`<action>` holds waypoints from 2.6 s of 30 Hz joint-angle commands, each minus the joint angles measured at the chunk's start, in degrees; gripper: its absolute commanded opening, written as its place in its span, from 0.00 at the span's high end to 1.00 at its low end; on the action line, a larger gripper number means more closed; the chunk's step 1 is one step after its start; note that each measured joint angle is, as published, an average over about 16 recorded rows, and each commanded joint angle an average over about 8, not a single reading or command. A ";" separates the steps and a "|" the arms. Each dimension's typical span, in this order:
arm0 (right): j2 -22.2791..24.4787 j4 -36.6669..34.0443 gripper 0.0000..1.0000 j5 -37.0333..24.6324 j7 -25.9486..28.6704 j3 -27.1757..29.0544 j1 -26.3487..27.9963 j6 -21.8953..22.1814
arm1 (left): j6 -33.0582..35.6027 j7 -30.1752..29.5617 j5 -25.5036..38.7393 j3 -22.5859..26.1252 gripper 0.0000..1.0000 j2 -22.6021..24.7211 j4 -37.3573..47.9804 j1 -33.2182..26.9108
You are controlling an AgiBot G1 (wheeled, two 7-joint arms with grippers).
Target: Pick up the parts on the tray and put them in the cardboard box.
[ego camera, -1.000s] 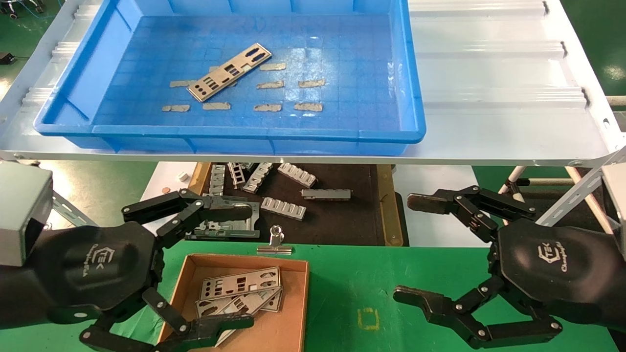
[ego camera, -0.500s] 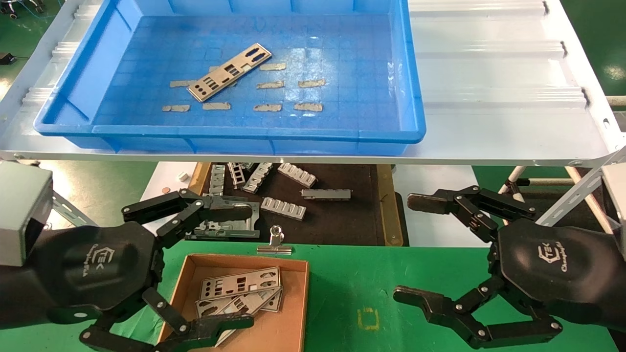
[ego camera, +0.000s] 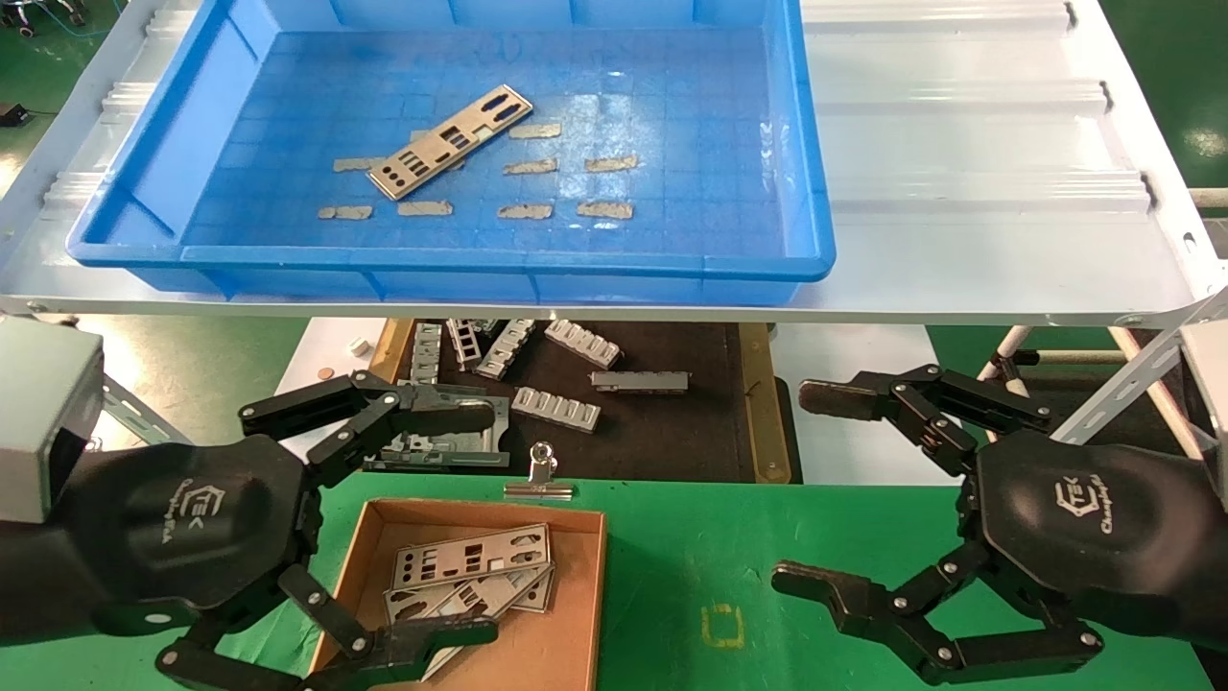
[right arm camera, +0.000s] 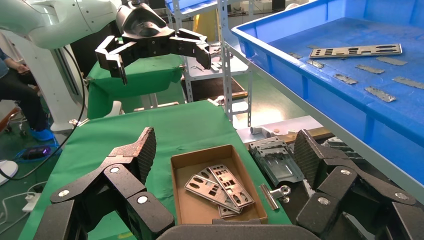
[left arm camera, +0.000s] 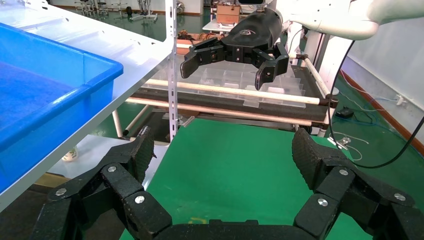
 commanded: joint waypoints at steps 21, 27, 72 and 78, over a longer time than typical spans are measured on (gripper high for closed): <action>0.00 0.00 0.00 0.00 0.00 0.00 0.00 0.00 | 0.00 0.00 0.00 0.00 0.00 0.00 0.00 0.00; 0.00 0.00 0.00 0.00 0.00 0.00 0.00 0.00 | 0.00 0.00 0.00 0.00 0.00 0.00 0.00 0.00; 0.00 0.00 0.00 0.00 0.00 0.00 0.00 0.00 | 0.00 0.00 0.00 0.00 0.00 0.00 0.00 0.00; 0.00 0.00 0.00 0.00 0.00 0.00 0.00 0.00 | 0.00 0.00 0.00 0.00 0.00 0.00 0.00 0.00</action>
